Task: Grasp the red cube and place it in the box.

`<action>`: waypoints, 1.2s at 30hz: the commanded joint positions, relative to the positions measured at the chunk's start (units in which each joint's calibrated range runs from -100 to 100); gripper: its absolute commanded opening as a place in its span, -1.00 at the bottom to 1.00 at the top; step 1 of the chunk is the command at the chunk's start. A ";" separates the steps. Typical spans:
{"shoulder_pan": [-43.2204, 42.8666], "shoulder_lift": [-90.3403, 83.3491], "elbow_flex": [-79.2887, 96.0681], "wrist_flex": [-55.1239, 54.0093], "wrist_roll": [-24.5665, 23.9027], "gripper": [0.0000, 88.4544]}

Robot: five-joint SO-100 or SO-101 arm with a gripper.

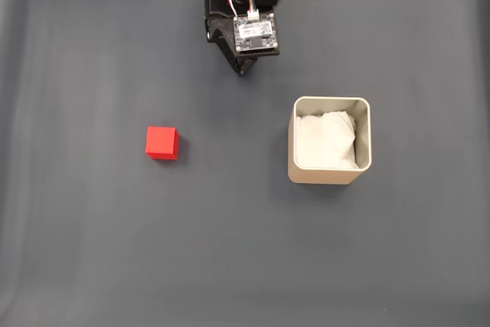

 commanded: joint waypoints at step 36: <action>0.54 15.49 -16.98 -28.11 -0.88 -0.99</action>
